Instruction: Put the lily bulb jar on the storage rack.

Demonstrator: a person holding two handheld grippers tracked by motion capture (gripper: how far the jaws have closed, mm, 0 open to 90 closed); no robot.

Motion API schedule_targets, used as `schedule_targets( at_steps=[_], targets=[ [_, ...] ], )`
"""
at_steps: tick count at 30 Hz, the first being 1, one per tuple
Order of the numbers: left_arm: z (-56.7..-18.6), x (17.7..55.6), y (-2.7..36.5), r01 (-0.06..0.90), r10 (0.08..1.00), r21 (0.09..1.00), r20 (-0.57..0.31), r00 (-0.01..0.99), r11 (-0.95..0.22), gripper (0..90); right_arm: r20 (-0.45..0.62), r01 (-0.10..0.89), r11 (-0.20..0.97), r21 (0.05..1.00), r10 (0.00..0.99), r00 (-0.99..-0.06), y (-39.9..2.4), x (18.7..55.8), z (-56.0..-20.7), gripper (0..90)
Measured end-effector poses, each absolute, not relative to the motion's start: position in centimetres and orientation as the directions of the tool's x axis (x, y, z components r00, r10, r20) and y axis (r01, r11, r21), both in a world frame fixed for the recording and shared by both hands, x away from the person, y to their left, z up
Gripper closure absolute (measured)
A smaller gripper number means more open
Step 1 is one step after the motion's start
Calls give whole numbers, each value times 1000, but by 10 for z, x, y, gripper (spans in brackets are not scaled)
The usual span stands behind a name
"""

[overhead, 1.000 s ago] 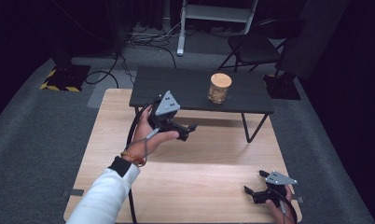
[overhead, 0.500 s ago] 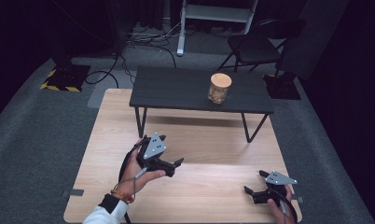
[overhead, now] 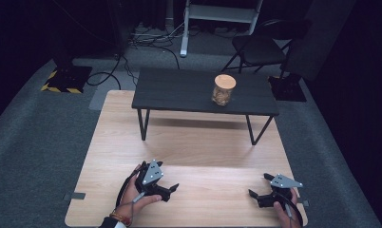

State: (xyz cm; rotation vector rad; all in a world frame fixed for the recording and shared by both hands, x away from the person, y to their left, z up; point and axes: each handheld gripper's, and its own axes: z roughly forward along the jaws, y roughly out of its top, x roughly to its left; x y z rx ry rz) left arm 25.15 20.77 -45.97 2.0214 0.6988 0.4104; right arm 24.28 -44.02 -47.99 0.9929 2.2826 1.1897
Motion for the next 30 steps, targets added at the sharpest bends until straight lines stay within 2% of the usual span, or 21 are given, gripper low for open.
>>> schedule_targets(
  at_steps=[11, 30],
  targets=[
    [-477, 252, 201, 353, 614, 810, 10, 789, -467, 9, -10, 412, 392, 822, 735, -678, -440, 243, -480, 0],
    [-487, 249, 203, 342, 623, 834, 2, 782, -433, 5, -12, 411, 393, 822, 734, -679, -440, 243, -480, 0]
  ],
)
